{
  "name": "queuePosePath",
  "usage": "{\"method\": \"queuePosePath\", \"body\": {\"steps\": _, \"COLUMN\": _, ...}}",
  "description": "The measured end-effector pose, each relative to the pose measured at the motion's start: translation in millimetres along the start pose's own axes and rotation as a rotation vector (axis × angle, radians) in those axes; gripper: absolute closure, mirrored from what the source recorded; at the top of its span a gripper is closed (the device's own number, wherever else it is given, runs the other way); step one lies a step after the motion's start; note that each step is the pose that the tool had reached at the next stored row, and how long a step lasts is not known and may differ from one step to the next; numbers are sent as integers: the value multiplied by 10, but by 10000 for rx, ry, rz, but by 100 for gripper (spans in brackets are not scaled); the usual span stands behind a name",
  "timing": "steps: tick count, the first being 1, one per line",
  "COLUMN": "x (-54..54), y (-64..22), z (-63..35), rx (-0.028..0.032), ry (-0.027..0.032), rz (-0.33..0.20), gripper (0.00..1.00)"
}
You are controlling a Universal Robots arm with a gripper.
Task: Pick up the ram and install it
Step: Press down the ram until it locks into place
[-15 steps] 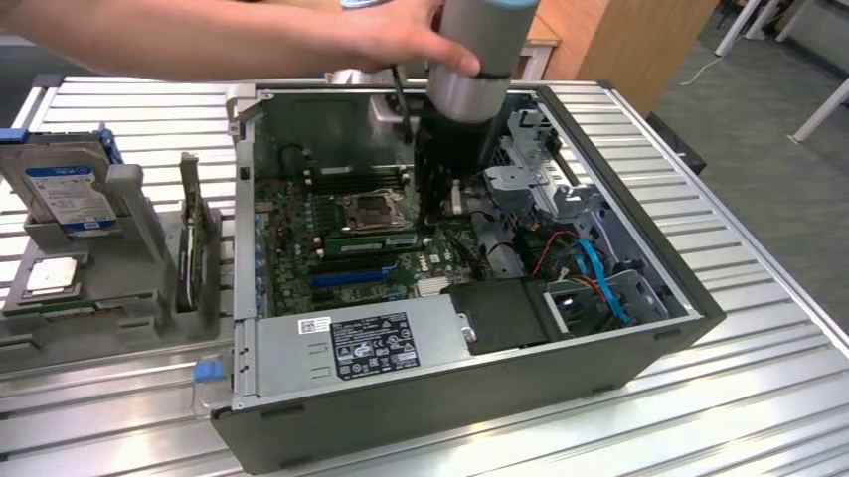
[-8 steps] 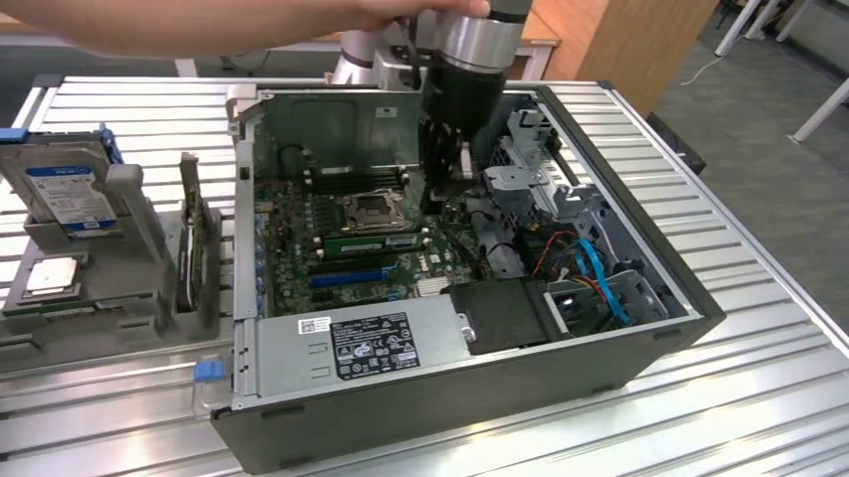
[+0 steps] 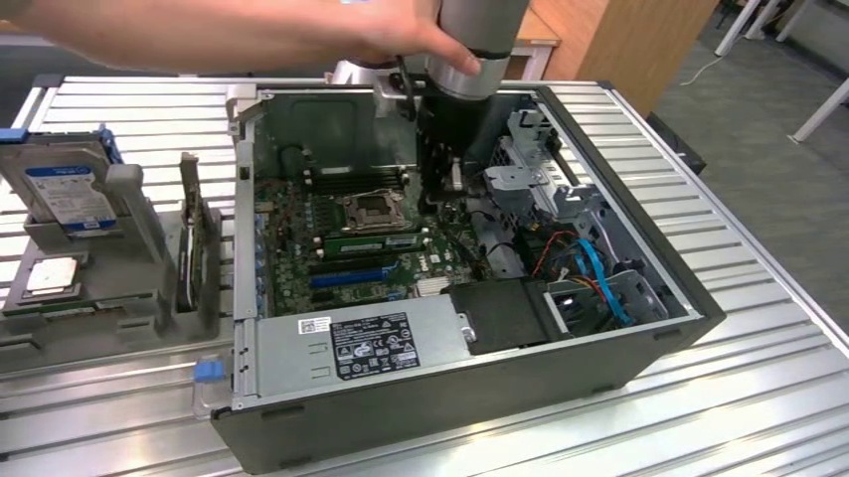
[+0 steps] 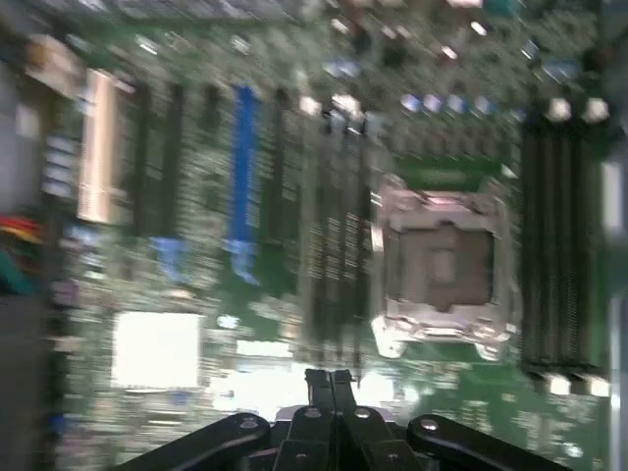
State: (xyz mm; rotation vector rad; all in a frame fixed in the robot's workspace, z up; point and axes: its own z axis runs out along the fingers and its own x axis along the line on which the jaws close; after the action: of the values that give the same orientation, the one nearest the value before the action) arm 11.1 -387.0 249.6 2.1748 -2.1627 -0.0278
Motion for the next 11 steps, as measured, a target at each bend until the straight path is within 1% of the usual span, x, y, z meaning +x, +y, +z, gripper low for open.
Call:
{"method": "queuePosePath", "body": {"steps": 1, "x": -11, "y": -2, "z": -19, "rx": -17, "ry": 50, "rz": 4, "gripper": 90}}
{"method": "queuePosePath", "body": {"steps": 2, "x": -19, "y": -3, "z": -60, "rx": -52, "ry": 158, "rz": 9, "gripper": 90}}
{"method": "queuePosePath", "body": {"steps": 3, "x": -32, "y": -3, "z": -123, "rx": -105, "ry": 319, "rz": 18, "gripper": 90}}
{"method": "queuePosePath", "body": {"steps": 4, "x": -49, "y": -5, "z": -197, "rx": -166, "ry": 512, "rz": 28, "gripper": 90}}
{"method": "queuePosePath", "body": {"steps": 6, "x": -90, "y": -10, "z": -353, "rx": -300, "ry": 921, "rz": 50, "gripper": 90}}
{"method": "queuePosePath", "body": {"steps": 7, "x": -109, "y": -13, "z": -421, "rx": -357, "ry": 1099, "rz": 59, "gripper": 90}}
{"method": "queuePosePath", "body": {"steps": 8, "x": -124, "y": -15, "z": -468, "rx": -399, "ry": 1226, "rz": 66, "gripper": 90}}
{"method": "queuePosePath", "body": {"steps": 9, "x": -131, "y": -16, "z": -487, "rx": -415, "ry": 1275, "rz": 69, "gripper": 90}}
{"method": "queuePosePath", "body": {"steps": 11, "x": -131, "y": -16, "z": -485, "rx": -412, "ry": 1269, "rz": 69, "gripper": 90}}
